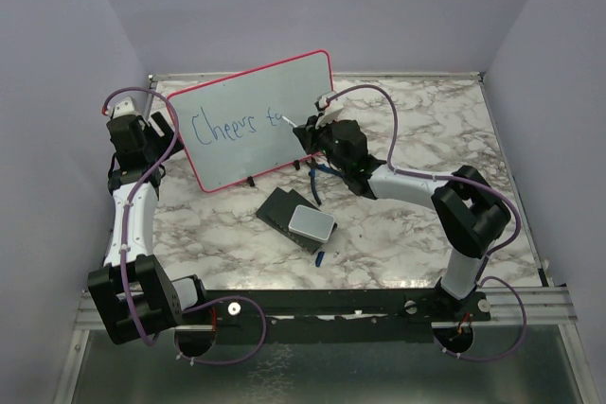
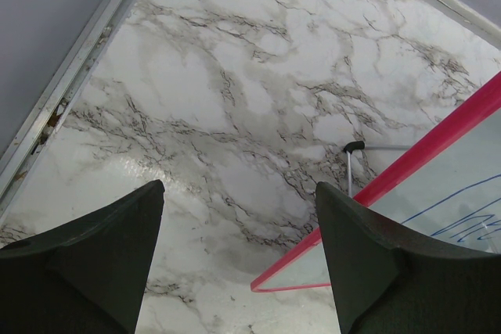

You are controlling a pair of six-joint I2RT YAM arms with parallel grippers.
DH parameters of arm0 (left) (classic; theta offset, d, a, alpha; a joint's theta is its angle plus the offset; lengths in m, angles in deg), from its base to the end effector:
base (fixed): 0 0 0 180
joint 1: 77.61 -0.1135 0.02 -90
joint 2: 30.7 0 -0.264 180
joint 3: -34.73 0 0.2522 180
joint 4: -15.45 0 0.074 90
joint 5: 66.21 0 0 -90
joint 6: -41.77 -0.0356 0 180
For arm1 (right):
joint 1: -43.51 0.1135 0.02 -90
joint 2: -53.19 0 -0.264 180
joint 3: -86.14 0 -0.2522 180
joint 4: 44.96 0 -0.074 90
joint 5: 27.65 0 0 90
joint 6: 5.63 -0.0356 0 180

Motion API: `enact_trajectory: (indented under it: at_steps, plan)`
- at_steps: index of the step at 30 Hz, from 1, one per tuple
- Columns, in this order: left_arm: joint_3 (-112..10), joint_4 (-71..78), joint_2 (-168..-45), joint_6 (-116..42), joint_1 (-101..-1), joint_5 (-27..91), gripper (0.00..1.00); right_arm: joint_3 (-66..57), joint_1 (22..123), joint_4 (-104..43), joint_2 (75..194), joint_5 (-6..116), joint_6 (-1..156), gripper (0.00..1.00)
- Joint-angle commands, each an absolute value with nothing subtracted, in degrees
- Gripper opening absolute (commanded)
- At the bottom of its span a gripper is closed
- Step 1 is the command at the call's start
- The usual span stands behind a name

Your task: Write a sentence on the whiteboard

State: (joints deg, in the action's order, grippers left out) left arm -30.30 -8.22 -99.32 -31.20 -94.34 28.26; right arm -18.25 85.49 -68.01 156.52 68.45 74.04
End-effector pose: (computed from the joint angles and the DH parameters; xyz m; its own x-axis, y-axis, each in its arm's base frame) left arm 0.2620 0.0759 0.2934 -0.3548 -0.4115 -0.8395 -0.3394 0.8933 -0.2945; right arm 0.3097 0.2735 0.2442 -0.1647 0.0917 -0.9821 -0.5660 0.8066 0.1702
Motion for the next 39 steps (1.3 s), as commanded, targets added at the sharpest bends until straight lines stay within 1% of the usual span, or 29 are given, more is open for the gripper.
enact_trajectory:
  at_steps: [1,22,27,32,35,39]
  plan:
    - [-29.7,-7.2,-98.0,-31.4,-93.5,29.0,0.8,-16.2,85.3,-69.3,156.3,68.5,75.4,0.01]
    - [-29.9,-7.2,-98.1,-31.3,-93.4,29.1,0.8,-15.2,85.3,-67.3,158.3,64.4,74.6,0.01]
    - [-29.8,-7.2,-98.0,-31.4,-93.5,29.0,0.8,-18.4,85.5,-68.9,154.0,63.5,75.5,0.01]
    - [-29.8,-7.2,-98.0,-31.4,-93.4,28.9,0.8,-21.6,85.4,-68.5,149.0,67.1,76.1,0.01]
    - [-29.7,-7.2,-97.9,-31.4,-93.4,29.0,0.8,-22.2,85.2,-67.9,148.2,69.6,76.8,0.01]
    - [-29.7,-7.3,-97.8,-31.4,-93.4,28.8,0.8,-22.5,83.7,-67.7,148.5,69.7,76.3,0.01]
